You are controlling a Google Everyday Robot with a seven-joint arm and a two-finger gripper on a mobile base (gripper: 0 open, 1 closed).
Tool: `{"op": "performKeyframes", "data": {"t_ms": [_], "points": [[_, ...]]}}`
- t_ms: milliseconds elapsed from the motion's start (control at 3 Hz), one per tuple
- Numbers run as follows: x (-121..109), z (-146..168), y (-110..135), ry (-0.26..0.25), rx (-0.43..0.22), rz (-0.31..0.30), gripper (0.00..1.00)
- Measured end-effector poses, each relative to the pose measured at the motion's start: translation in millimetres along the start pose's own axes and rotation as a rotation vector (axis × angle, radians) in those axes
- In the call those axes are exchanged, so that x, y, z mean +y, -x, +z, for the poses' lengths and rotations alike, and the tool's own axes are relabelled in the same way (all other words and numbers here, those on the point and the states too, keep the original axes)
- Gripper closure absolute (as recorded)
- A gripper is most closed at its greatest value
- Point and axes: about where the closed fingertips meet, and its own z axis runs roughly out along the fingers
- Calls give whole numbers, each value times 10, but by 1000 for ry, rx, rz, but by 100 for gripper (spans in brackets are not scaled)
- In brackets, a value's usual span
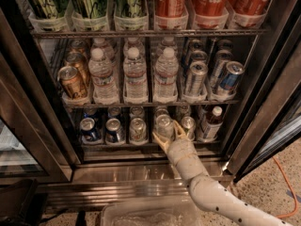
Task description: Pick 7up can from bottom shelf of fridge
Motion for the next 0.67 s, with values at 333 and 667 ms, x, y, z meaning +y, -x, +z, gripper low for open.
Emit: {"op": "performKeyframes", "data": {"t_ms": [333, 667], "points": [[49, -308, 5, 60, 33, -29, 100], [144, -584, 110, 155, 63, -46, 100]]}}
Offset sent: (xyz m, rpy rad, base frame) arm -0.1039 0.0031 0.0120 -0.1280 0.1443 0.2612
